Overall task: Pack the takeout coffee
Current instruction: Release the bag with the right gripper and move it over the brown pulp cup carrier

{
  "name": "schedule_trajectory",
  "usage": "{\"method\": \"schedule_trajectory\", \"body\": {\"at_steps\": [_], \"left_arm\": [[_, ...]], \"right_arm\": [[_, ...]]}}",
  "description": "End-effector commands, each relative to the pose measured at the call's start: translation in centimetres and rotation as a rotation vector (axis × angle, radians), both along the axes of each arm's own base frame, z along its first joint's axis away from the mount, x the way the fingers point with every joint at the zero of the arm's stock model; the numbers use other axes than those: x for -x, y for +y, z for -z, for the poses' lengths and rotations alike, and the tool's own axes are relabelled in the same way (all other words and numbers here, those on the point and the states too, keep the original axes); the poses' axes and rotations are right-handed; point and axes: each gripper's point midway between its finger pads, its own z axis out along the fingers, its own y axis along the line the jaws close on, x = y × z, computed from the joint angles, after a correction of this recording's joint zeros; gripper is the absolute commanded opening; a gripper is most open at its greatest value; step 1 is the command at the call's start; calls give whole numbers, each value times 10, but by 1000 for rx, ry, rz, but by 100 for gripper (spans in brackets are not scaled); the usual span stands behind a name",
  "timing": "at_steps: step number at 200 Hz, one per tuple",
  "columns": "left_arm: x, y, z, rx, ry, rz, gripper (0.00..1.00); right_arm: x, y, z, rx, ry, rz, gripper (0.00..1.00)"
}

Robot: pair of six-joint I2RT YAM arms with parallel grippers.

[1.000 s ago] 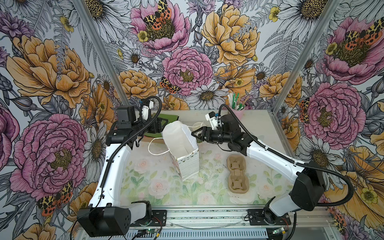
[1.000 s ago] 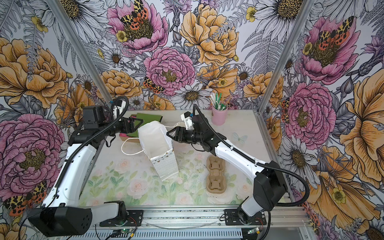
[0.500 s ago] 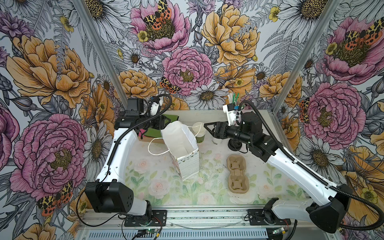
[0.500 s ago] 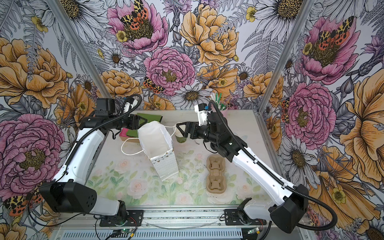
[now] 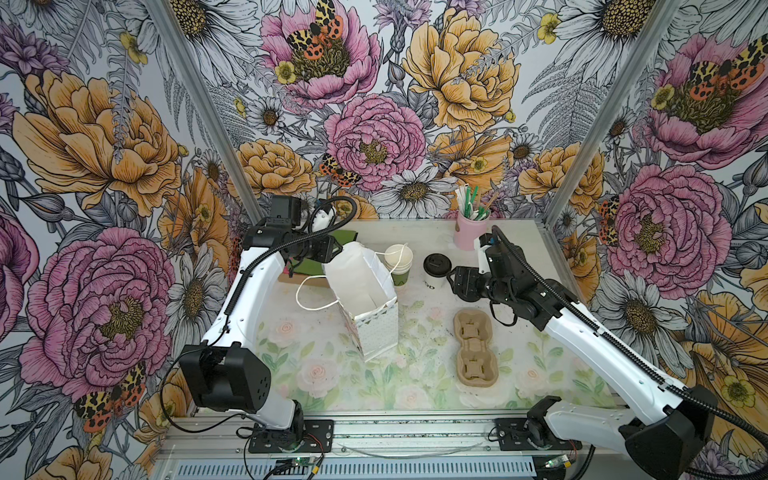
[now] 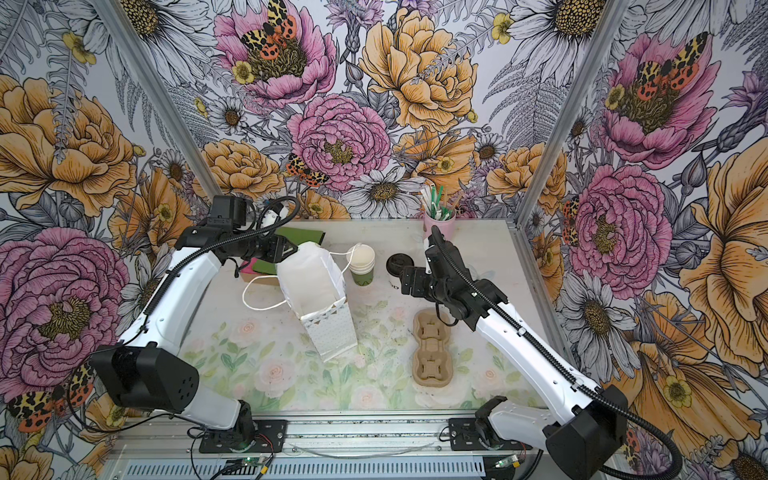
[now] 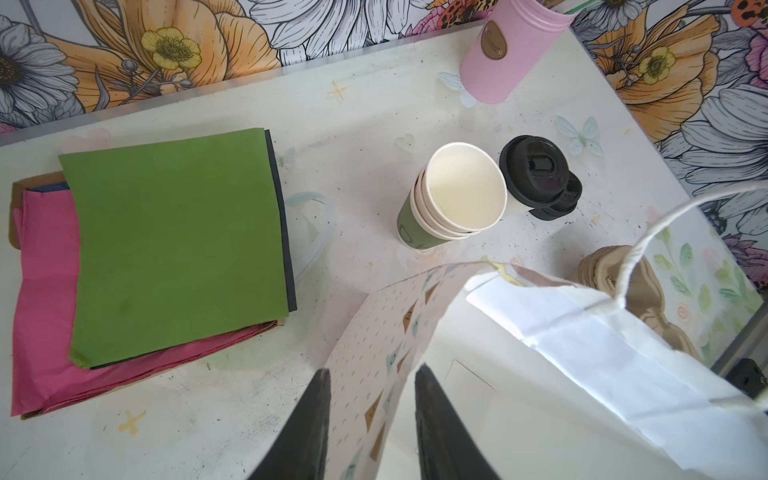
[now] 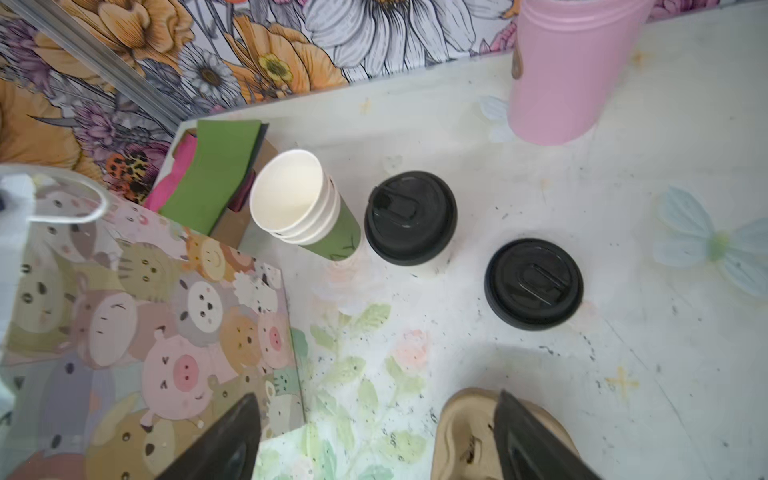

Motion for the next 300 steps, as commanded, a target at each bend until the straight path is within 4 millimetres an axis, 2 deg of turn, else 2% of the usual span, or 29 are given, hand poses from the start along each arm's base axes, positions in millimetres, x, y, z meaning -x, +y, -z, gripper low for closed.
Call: {"method": "schedule_trajectory", "body": {"at_steps": [1,63,113,160,200,258,271,300], "left_arm": [[-4,2,-3,-38,-15,-8,32],[-3,10,-1,-62,-4,-69,12],[6,16,-2,-40,18,-158,0],[19,18,-2,45,64,-235,0],[28,15,6,119,125,-266,0],[29,15,5,107,111,-252,16],[29,15,3,106,99,-248,21],[26,15,-4,111,62,-246,26]], "right_arm": [[9,-20,28,92,87,57,87],[18,-25,67,139,207,66,82],[22,-29,77,159,254,65,82],[27,-32,81,175,271,49,82],[33,-34,98,196,346,58,78],[54,-46,126,221,463,141,66],[61,-49,128,226,461,160,64],[74,-51,129,239,445,180,62]]}}
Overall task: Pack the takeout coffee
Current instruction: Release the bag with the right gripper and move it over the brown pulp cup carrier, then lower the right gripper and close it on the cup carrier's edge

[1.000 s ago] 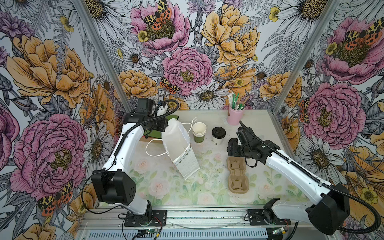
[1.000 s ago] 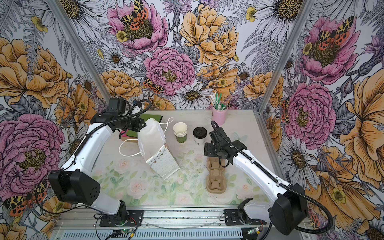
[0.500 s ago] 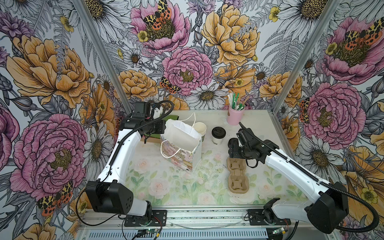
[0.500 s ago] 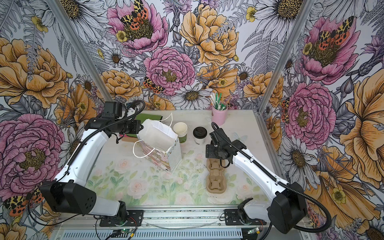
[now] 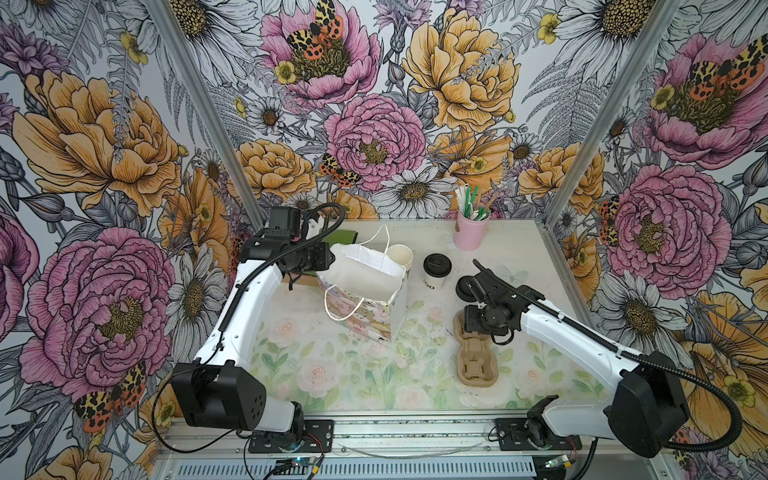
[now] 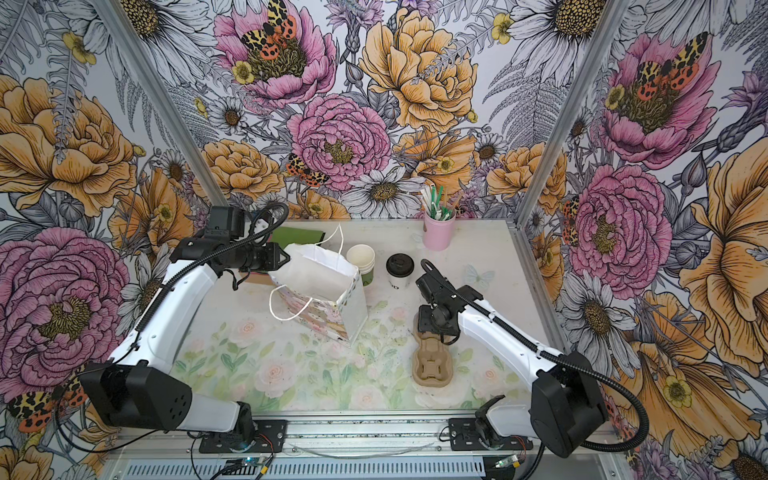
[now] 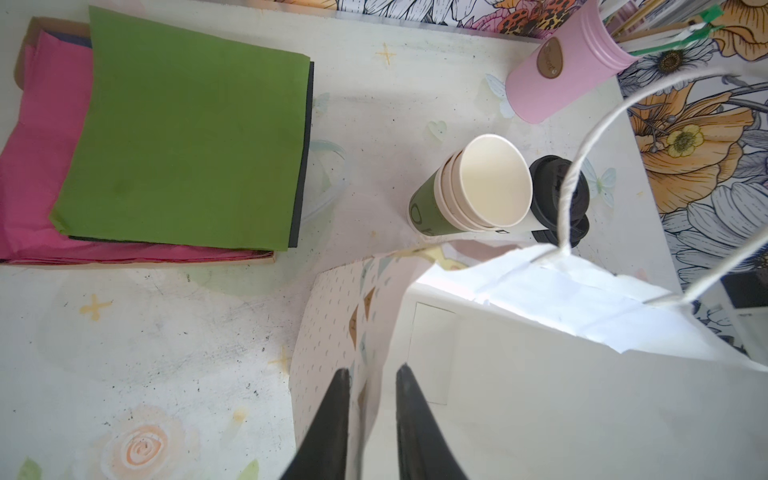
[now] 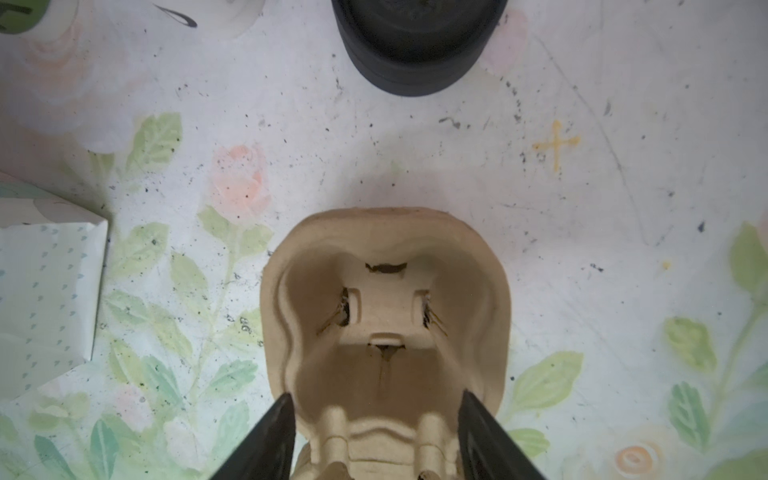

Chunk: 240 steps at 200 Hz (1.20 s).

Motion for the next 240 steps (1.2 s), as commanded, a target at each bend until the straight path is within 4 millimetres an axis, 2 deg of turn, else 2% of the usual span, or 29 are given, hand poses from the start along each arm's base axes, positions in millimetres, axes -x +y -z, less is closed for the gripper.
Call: {"method": "schedule_trajectory", "body": {"at_steps": [1,72,144,240], "left_arm": [[1,0,-14,15,-65,8,26],[-1,2,-21,12,-136,3,34],[0,3,-18,7,-159,8,35],[1,2,-18,15,-169,16,35]], "right_arm": [[9,-5,-7,14,-37,44,62],[26,-6,-5,68,-109,41,58],[30,7,11,57,-48,10,53],[35,10,30,68,9,-12,44]]}}
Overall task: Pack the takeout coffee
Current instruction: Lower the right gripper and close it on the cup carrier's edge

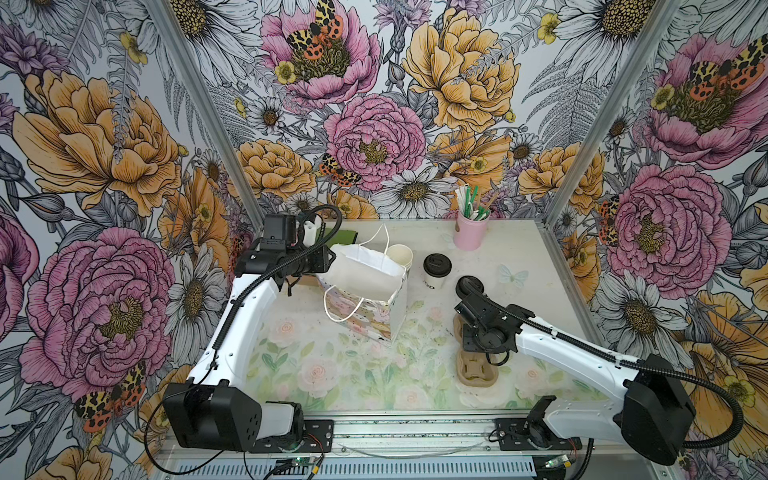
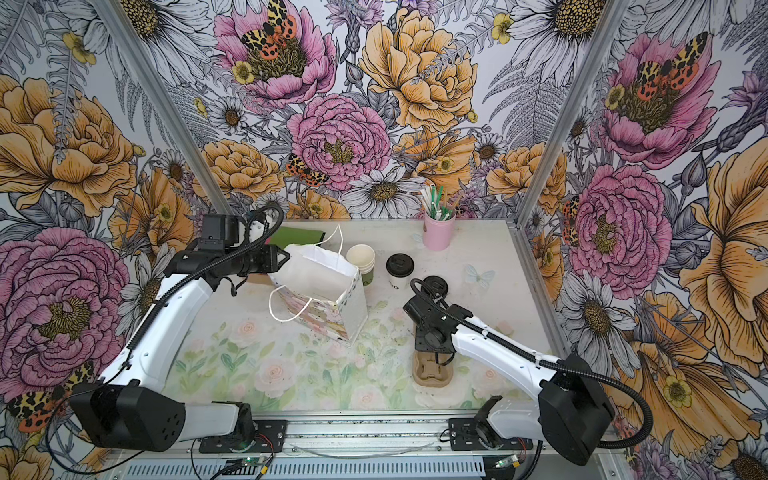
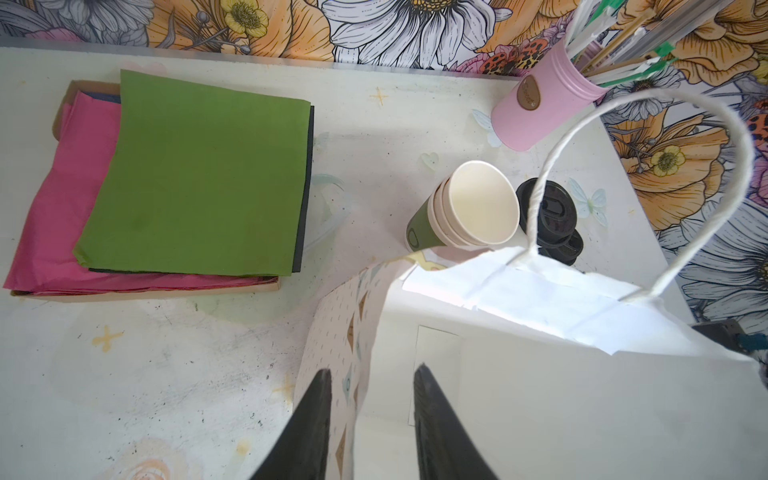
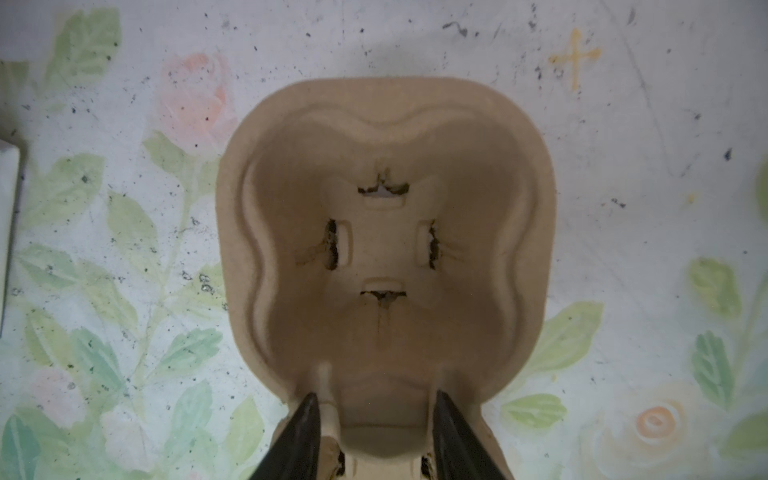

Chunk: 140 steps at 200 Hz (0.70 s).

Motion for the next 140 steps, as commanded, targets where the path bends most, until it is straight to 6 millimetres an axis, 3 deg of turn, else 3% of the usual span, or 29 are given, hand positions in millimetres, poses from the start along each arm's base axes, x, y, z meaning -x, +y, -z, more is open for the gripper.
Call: {"method": "schedule_trajectory", "body": {"at_steps": [1,92,140], "left_arm": [[-1,-1,-8,5,-47,19,35],[-1,-1,-6,5,-44,21,35],[0,-1,-6,6,-42,21,35]], "right_arm": [[2,3,6,-3,13,-8,44],[7,0,16,16,49,-2,31],[3,5,5,-16,19,-7,28]]}}
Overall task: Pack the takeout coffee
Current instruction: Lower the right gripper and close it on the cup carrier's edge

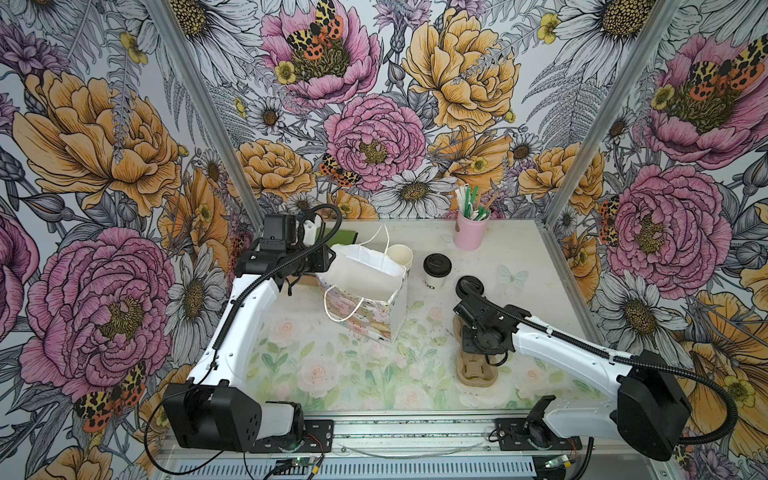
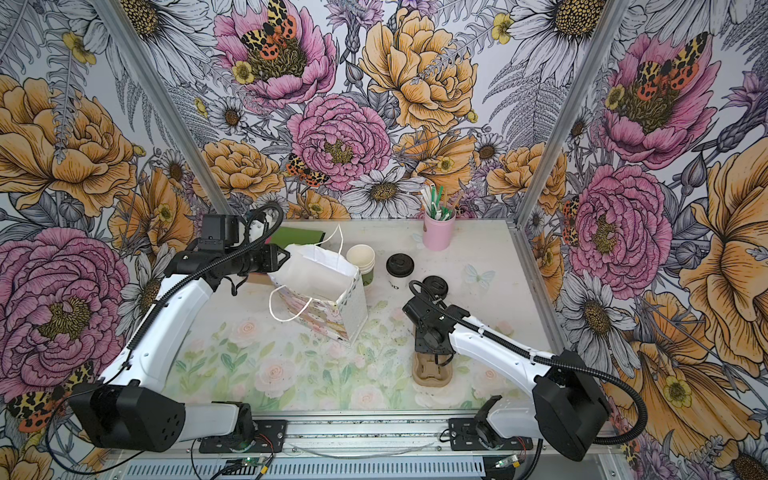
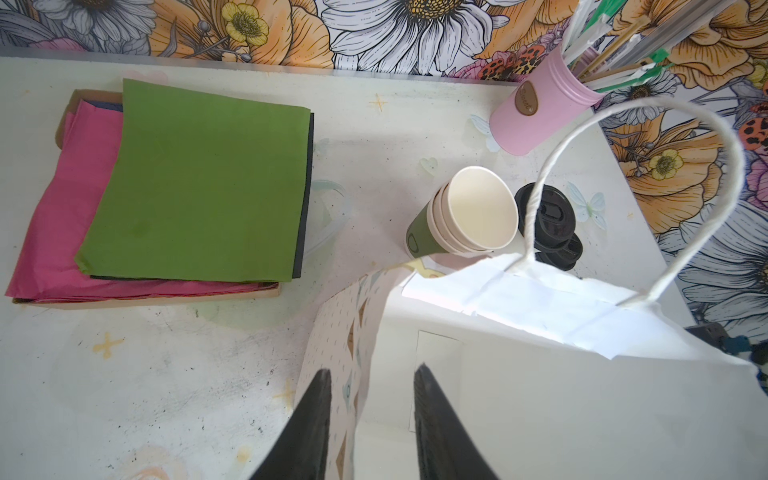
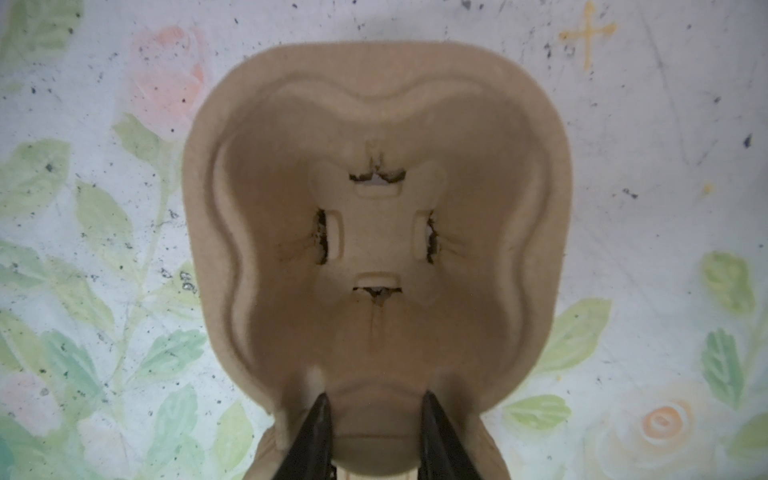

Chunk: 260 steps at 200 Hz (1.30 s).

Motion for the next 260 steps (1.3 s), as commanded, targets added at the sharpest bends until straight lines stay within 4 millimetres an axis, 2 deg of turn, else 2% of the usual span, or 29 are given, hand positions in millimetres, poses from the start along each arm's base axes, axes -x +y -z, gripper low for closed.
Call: {"method": "schedule_trajectory", "body": {"at_steps": [1,42,91,174,201,232,260], "left_arm": [[2,-1,-5,5,-31,21,35],[3,-1,-5,5,-31,20,35],[3,-1,-4,5,-28,21,35],[3,0,-11,11,-55,10,37],[3,0,-15,13,-68,6,40],[3,0,-21,25,-91,1,41],[3,-1,-31,36,-128,-6,43]], "right_arm": [[1,5,-4,-26,-7,-5,28],[-2,7,-19,-68,-54,1,28],[-4,4,-26,-60,-73,-2,30],[-7,4,-19,-39,-28,-39,31],[-10,3,-24,-62,-28,-43,31],[-12,-2,-29,-87,-43,-30,31],[-15,-12,-26,-58,-42,-31,31]]}}
